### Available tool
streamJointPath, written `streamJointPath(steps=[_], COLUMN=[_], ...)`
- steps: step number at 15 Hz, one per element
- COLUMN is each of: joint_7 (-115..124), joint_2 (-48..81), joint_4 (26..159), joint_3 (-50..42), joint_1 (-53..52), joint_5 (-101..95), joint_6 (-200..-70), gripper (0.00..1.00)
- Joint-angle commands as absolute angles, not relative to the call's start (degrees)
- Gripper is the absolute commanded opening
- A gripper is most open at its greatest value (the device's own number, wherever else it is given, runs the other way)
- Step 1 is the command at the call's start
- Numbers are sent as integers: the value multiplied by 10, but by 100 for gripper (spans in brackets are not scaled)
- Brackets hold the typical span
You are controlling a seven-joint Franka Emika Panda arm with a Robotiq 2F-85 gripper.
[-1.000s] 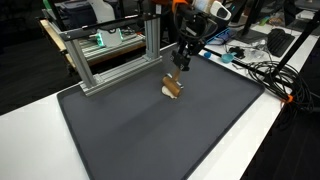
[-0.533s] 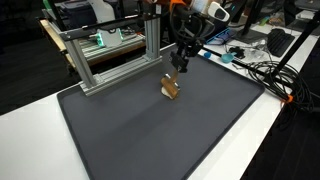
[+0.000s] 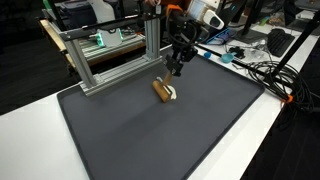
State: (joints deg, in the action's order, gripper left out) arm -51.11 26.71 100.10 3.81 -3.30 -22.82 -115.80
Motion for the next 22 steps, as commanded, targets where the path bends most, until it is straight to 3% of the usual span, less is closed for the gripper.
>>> streamJointPath(steps=[1,10,22], joint_7=[-482,-459,-535], joint_2=[292,201,227], joint_4=[1012,1063,1088], joint_3=[32,46,78], joint_1=[-33,-17,-4], joint_5=[-239,-200,-137], joint_6=[-1166,-1210,-1231], gripper=[22,22,22])
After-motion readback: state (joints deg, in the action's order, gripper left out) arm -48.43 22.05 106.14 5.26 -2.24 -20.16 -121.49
